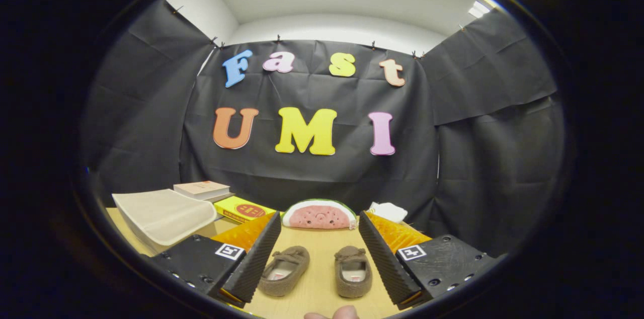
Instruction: Open the storage box then place both shoes into the box .Put the left shoe in first, then the right shoe, with the right side of both shoes facing outward in a uniform manner.
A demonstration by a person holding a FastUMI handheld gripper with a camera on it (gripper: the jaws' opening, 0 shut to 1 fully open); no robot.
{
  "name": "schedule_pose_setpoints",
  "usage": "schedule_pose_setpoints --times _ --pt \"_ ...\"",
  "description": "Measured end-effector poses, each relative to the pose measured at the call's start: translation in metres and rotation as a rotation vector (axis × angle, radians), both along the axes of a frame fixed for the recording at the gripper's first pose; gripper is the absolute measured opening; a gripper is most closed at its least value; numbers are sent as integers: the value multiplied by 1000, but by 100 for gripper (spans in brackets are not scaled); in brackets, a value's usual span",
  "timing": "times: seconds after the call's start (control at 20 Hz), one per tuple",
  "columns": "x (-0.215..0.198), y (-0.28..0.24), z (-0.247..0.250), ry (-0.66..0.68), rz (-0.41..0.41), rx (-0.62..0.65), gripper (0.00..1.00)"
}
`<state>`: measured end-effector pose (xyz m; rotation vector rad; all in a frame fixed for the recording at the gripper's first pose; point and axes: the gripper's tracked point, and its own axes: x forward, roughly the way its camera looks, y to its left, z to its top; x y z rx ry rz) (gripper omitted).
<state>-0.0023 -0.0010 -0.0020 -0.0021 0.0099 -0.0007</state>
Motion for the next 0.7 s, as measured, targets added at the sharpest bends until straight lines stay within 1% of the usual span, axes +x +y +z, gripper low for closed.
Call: schedule_pose_setpoints --times 0.15,0.3,0.5,0.7 --pt "2 -2 -1 8 0 1 95" --pt "4 5 2 4 33 23 95" --pt "8 42 -6 39 151 160 95" --pt "15 94 -5 65 290 286 96"
